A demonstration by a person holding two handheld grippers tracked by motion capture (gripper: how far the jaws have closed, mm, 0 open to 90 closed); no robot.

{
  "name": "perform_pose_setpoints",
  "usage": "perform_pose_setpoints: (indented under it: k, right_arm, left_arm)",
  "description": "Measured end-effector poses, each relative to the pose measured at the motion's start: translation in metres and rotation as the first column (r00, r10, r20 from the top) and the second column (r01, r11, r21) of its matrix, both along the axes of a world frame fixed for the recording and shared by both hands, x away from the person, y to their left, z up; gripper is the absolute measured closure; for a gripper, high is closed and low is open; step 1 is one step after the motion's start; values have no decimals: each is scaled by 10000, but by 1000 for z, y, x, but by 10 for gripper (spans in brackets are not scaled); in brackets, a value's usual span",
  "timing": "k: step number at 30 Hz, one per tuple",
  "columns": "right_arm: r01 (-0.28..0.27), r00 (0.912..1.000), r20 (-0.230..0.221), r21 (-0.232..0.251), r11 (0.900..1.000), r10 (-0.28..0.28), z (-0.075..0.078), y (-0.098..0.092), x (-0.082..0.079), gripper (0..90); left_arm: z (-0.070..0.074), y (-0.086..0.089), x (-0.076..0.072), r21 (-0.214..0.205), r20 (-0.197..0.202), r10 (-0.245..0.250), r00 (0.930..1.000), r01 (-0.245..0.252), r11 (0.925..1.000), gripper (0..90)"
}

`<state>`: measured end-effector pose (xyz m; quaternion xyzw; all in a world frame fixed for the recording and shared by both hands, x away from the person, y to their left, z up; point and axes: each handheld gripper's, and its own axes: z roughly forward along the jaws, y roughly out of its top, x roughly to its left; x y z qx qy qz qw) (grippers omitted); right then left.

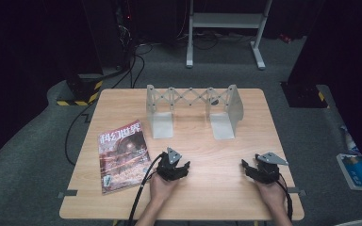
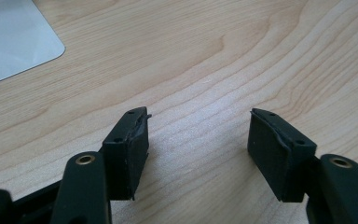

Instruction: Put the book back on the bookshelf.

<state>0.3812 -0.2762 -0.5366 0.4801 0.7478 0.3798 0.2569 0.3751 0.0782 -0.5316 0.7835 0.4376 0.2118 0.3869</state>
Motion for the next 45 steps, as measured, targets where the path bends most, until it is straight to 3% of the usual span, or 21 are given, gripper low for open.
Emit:
perform_pose_setpoints:
  k: [32,45]
  right_arm:
    - [-91,10000,11,7,10000,91,0,0,-1,345]
    - [-176,9998,41,-50,9998,176,0,0,0,344]
  left_arm:
    - [0,0,-3,147,45,55,10000,-56,9999,369]
    - [3,5,-8,-336,270,194,9994,-185,9993,381]
